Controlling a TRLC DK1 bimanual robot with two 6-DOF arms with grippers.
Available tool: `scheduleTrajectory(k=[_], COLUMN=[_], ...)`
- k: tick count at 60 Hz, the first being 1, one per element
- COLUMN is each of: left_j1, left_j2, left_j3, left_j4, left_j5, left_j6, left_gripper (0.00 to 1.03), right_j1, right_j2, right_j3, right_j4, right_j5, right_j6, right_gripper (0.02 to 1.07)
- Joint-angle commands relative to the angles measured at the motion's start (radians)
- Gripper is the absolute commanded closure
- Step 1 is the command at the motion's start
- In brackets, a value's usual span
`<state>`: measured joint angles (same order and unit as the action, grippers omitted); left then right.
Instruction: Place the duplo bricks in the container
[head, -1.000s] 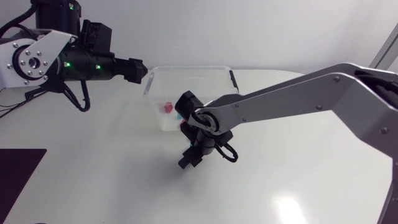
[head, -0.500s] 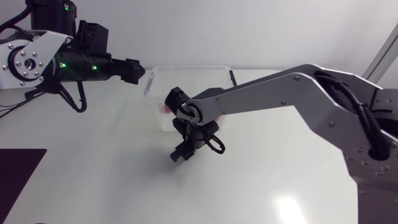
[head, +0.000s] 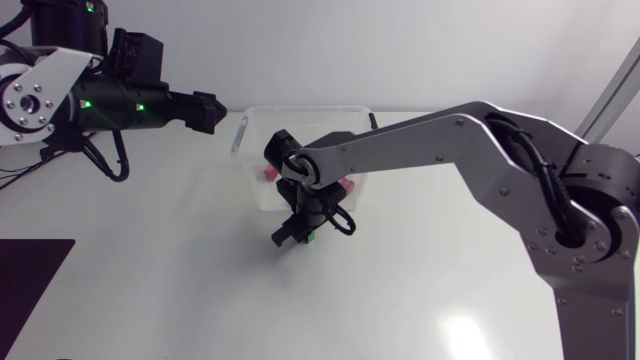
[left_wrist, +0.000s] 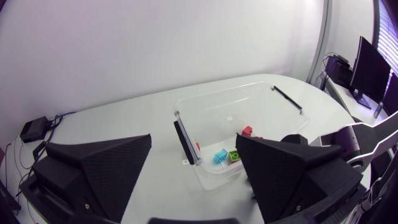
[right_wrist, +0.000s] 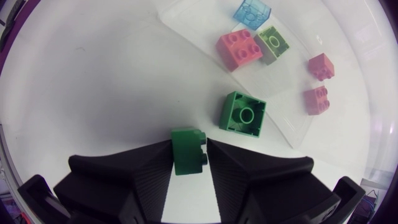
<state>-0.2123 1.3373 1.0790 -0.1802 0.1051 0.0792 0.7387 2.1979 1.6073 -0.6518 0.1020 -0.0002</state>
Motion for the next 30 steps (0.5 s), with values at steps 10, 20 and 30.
scheduleTrajectory(k=[10, 20, 30], left_j1=[-0.001, -0.042, -0.113], left_j2=[-0.046, -0.078, -0.090], left_j3=[-0.036, -0.044, -0.093], left_j4=[-0.053, -0.209, -0.309], left_j5=[0.025, 0.099, 0.131], left_j6=[0.031, 0.125, 0.191], left_gripper=[0.09, 0.09, 0.09], right_j1=[0.018, -0.010, -0.116], right_j2=[-0.079, -0.331, -0.507], right_j3=[-0.096, -0.222, -0.211], right_j4=[0.001, 0.000, -0.034], right_j5=[0.004, 0.004, -0.024], right_j6=[-0.001, -0.009, -0.026], right_gripper=[0.82, 0.82, 0.82])
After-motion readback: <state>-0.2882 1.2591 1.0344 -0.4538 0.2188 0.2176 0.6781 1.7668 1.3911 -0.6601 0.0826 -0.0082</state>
